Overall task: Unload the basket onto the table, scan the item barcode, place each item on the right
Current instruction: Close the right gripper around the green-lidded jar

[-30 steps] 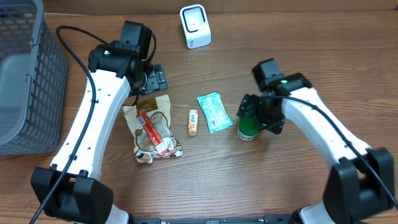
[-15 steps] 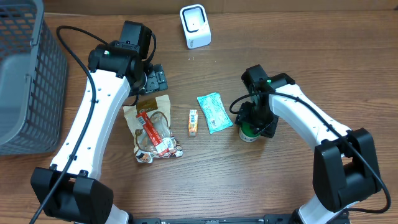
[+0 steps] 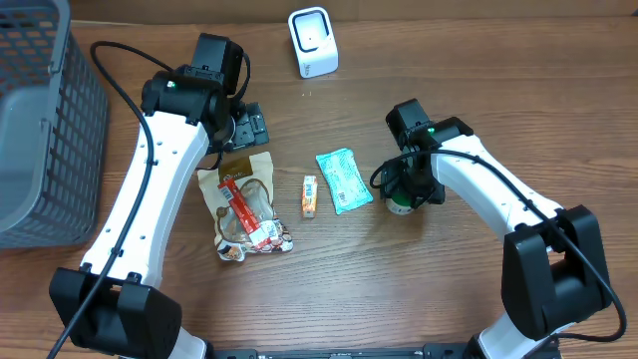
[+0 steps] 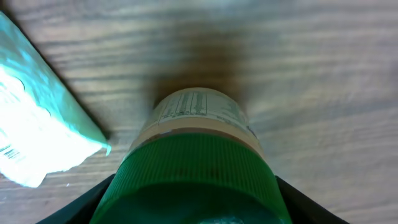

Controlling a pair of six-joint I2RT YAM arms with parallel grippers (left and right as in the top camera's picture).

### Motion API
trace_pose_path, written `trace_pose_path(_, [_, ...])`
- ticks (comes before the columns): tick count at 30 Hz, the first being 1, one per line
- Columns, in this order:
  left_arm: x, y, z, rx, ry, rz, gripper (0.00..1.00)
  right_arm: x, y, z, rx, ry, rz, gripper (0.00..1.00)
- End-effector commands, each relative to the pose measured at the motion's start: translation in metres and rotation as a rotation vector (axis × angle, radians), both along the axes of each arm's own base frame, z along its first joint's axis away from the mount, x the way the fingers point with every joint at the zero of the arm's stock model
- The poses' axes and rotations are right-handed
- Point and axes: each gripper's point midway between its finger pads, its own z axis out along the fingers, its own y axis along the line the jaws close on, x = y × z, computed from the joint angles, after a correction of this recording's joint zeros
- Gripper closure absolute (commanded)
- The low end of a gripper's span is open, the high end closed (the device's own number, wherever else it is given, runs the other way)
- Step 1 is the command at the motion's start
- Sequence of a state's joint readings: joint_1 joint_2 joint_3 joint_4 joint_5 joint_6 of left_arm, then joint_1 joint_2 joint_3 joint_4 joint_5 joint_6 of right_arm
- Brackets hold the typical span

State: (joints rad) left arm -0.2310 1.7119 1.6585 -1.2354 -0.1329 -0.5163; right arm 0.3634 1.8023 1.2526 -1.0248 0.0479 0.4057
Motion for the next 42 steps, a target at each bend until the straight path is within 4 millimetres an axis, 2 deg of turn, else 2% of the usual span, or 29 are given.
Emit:
trace_pose_path(1, [0.002,0.002,0.011,0.009,-0.033,-0.009,0.0,0.008,-0.018,0.002,-0.112,-0.044,0.078,0.28])
trace_pose_path(4, [0.002,0.002,0.011,0.009,-0.033,-0.009,0.0,0.008,-0.017,0.002,-0.112,-0.043,0.095,0.14])
trace_pose_path(5, [0.002,0.002,0.011,0.009,-0.033,-0.009,0.0,0.007,-0.015,0.002,-0.096,-0.039,0.083,0.12])
trace_pose_path(6, [0.002,0.002,0.011,0.009,-0.033,-0.009,0.0,0.005,-0.01,0.002,-0.064,-0.03,0.063,0.05])
trace_pose_path(8, [0.002,0.002,0.011,0.009,-0.033,-0.009,0.0,0.004,-0.004,0.001,-0.03,-0.021,0.013,0.02])
trace_pose_path(11, [0.002,0.002,0.011,0.008,-0.033,-0.009,0.0,0.003,-0.004,0.001,-0.015,-0.021,-0.123,0.01])
trace_pose_path(17, [0.002,0.002,0.011,0.008,-0.033,-0.009,0.0,-0.007,-0.007,0.001,-0.02,0.014,-0.311,0.18])
trace_pose_path(21, [0.002,0.002,0.011,0.008,-0.033,-0.009,0.0,-0.008,-0.008,0.001,-0.021,0.017,-0.357,0.27])
trace_pose_path(26, [0.002,0.002,0.011,0.008,-0.033,-0.009,0.0,0.001,-0.011,0.002,-0.037,-0.026,-0.345,0.4])
trace_pose_path(32, [0.002,0.002,0.011,0.008,-0.033,-0.009,0.0,0.003,-0.01,0.002,-0.058,-0.026,-0.043,0.41])
trace_pose_path(36, [0.002,0.002,0.011,0.008,-0.033,-0.009,0.0,-0.006,0.0,0.001,-0.011,0.023,0.266,0.44])
trace_pose_path(38, [0.002,0.002,0.011,0.008,-0.033,-0.009,0.0,-0.009,-0.003,0.001,-0.024,0.037,0.321,0.43])
trace_pose_path(39, [0.002,0.002,0.011,0.008,-0.033,-0.009,0.0,-0.009,-0.003,0.001,-0.029,0.038,0.323,0.41])
trace_pose_path(41, [0.002,0.002,0.011,0.008,-0.033,-0.009,0.0,-0.008,-0.003,0.001,-0.027,0.033,0.307,0.23])
trace_pose_path(42, [0.002,0.002,0.011,0.008,-0.033,-0.009,0.0,-0.007,-0.003,0.001,-0.025,0.031,0.287,0.09])
